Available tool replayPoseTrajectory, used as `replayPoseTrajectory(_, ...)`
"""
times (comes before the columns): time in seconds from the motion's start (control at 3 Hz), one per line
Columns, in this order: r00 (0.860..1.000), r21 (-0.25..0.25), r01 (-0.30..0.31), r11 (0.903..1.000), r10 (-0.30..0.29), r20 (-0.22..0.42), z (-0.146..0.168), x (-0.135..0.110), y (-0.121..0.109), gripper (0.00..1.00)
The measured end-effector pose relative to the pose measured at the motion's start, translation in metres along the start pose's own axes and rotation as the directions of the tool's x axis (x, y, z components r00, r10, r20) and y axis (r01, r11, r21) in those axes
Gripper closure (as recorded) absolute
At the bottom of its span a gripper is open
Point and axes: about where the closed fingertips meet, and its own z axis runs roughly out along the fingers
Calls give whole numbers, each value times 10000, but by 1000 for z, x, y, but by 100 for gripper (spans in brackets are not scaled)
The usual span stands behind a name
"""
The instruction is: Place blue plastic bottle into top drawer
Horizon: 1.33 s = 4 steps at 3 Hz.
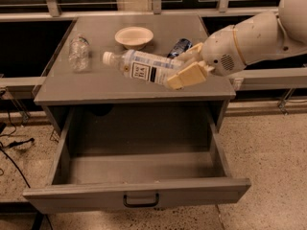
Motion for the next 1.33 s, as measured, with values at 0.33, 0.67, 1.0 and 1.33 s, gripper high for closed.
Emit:
replayPoseTrajectory(0.33,10000,-553,-66,9984,68,36,2,27,33,100)
replayPoseTrajectory(0.67,9996,-900,191,9958,-171,230,12,47,53,100)
replayPoseTrajectory(1.0,9992,-1245,262,9919,-222,339,46,86,73,100)
replayPoseTrajectory(1.33,9990,-1326,348,9906,-305,341,50,88,75,100)
